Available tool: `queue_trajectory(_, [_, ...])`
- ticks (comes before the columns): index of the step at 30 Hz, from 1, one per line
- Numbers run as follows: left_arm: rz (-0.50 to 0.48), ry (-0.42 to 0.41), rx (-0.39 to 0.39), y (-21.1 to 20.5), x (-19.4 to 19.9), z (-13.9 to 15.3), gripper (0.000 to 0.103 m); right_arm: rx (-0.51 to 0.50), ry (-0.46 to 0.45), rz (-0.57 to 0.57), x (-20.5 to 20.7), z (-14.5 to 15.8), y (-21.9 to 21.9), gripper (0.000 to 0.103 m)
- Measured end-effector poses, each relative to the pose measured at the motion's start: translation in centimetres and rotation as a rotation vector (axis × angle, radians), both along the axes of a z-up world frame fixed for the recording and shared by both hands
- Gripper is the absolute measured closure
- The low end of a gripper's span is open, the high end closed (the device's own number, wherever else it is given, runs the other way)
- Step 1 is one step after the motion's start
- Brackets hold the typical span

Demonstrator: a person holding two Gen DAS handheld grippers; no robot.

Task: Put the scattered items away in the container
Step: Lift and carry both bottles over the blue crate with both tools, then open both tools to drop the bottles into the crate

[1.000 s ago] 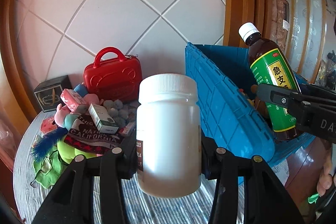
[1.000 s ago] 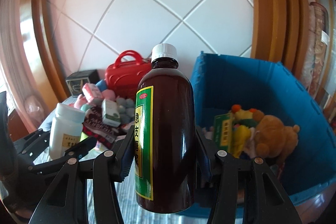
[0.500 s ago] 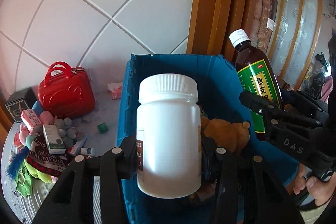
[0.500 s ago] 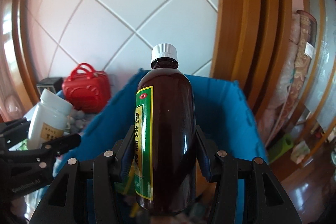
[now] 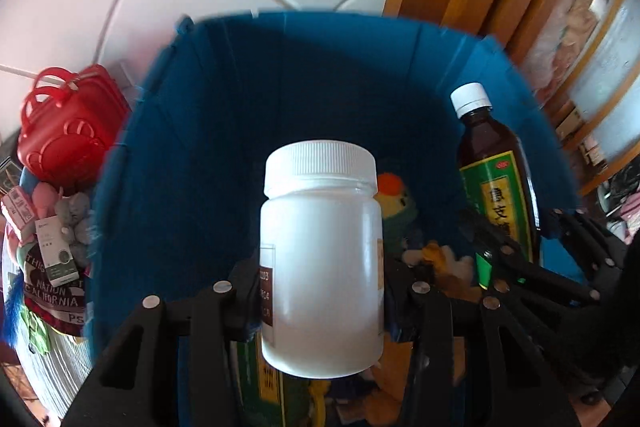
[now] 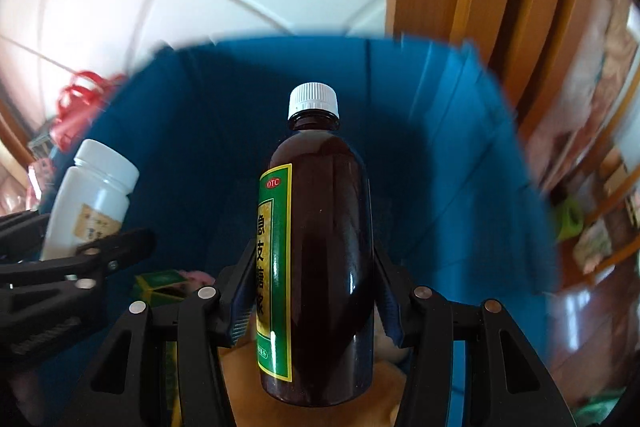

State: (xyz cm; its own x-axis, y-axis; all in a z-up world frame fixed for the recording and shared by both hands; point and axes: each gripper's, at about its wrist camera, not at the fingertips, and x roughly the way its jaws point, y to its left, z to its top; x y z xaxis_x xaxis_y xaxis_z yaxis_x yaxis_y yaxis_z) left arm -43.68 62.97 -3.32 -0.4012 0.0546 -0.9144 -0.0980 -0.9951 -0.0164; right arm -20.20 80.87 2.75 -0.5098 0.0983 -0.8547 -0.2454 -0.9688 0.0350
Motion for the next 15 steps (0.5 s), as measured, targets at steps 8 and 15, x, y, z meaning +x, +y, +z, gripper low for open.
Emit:
queue_trajectory(8, [0.005, -0.17, -0.108, 1.2, -3.0, -9.2, 0.059, -0.024, -0.234, -0.081, -1.9, -8.0, 0.3, 0.052])
queue_trajectory(15, [-0.035, -0.241, -0.146, 2.8, -2.0, -12.2, 0.059, -0.034, -0.383, -0.091, -1.8, -12.3, 0.2, 0.052])
